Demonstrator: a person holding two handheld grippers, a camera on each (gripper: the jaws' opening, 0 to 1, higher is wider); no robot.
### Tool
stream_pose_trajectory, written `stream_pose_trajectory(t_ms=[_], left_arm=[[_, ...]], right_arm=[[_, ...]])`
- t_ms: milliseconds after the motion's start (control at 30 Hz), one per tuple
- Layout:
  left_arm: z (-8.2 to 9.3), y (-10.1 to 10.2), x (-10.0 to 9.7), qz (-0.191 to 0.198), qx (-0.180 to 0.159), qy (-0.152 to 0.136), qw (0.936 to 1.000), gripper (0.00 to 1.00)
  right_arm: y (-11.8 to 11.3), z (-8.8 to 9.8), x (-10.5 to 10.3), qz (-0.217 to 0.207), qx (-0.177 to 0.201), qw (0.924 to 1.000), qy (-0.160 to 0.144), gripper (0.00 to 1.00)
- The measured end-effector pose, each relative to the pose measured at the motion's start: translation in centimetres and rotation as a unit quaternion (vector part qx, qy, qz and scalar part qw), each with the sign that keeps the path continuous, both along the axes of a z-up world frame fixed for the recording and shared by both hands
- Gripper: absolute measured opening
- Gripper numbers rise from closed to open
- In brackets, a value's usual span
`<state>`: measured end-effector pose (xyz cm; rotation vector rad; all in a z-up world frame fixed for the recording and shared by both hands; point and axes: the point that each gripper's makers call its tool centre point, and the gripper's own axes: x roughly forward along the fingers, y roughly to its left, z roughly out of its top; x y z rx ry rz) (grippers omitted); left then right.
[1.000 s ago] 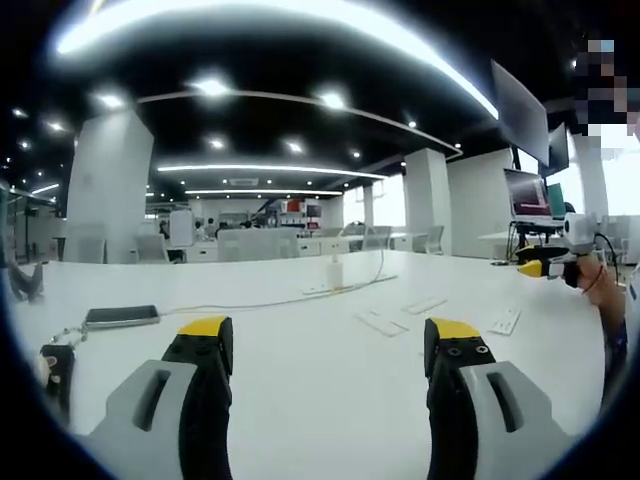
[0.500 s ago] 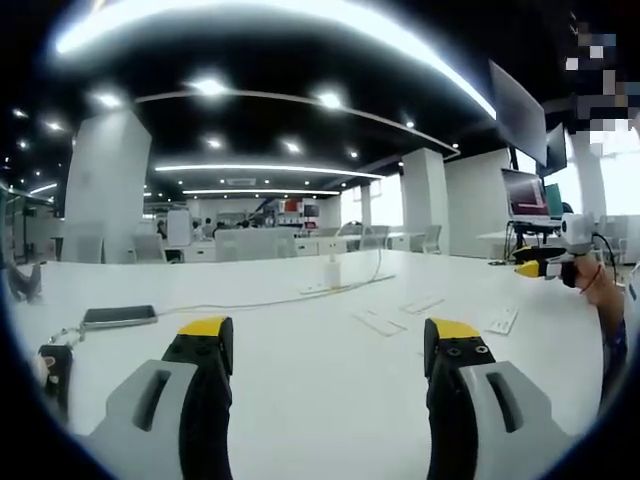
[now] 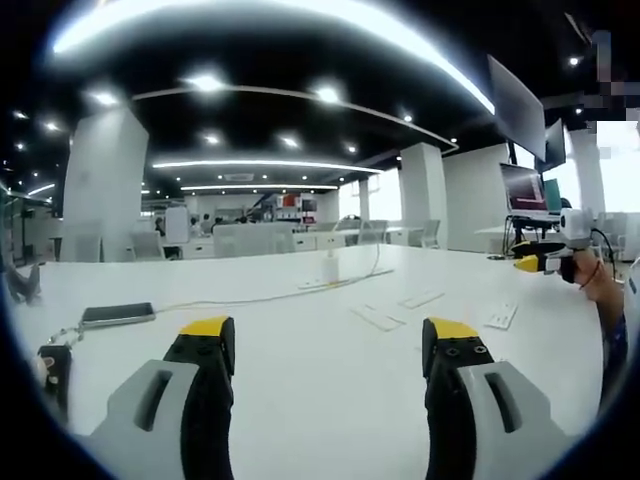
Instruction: Locate the socket holder cover, grip the socket holder cover, clip it into the socket holder slot.
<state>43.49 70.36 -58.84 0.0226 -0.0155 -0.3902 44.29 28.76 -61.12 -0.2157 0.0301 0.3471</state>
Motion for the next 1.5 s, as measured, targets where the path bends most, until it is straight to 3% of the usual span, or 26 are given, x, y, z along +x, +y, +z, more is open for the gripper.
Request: stream_pose_trajectory(t_ms=[167,300,500,633,800,933,1133,1233,1333,1367,1400,1433,1467,1500], left_arm=[[0.1,0.2,0.0,0.001,0.0,-0.002,1.0,0.76],[0.1,0.4,0.1,0.004,-0.001,-0.002,1.0,0.76],[-0.1,0.4,0.2,0.002,-0.004,0.005,1.0,0.75],[0.0,0.4,0.1,0.001,-0.005,0.003,1.0,0.75],[-0.1,0.5,0.1,0.001,-0.007,0.004,1.0,0.75],[-0.1,0.5,0.1,0.0,-0.008,0.004,1.0,0.75],[-0.3,0.4,0.1,-0.002,-0.011,0.007,0.9999,0.75],[-0.3,0.3,0.1,-0.003,-0.011,0.006,0.9999,0.75],[-0.5,0.2,0.1,-0.003,-0.01,0.01,0.9999,0.75],[-0.5,0.2,0.1,-0.003,-0.01,0.01,0.9999,0.75],[-0.6,0.0,0.1,-0.004,-0.01,0.012,0.9999,0.75],[-0.6,0.0,0.1,-0.004,-0.01,0.013,0.9999,0.75],[-0.8,-0.1,0.1,-0.005,-0.009,0.015,0.9998,0.75],[-0.8,-0.2,0.1,-0.006,-0.009,0.017,0.9998,0.75]], right_arm=[[0.1,0.3,0.2,0.006,0.001,1.0,-0.005,0.54],[0.9,0.9,0.6,0.03,0.034,0.999,-0.001,0.54],[2.6,2.4,0.7,0.065,0.0,0.9979,0.001,0.55],[5.7,3.3,0.0,0.153,-0.018,0.9877,0.024,0.55],[7.7,4.4,-0.1,0.193,-0.03,0.9804,0.028,0.55],[8.9,4.0,0.0,0.224,-0.081,0.9699,0.05,0.56],[10.3,2.3,0.2,0.268,-0.163,0.9442,0.101,0.57],[10.9,1.3,0.7,0.279,-0.193,0.9292,0.145,0.58],[11.8,0.1,0.4,0.306,-0.231,0.9052,0.183,0.58],[11.8,0.0,0.3,0.308,-0.237,0.9022,0.188,0.57],[12.1,-0.8,-0.1,0.32,-0.266,0.8852,0.208,0.57],[12.1,-1.0,-0.1,0.321,-0.272,0.8821,0.212,0.57],[12.1,-1.6,-0.3,0.326,-0.299,0.8681,0.225,0.57],[12.2,-2.0,-0.4,0.331,-0.314,0.8592,0.231,0.57]])
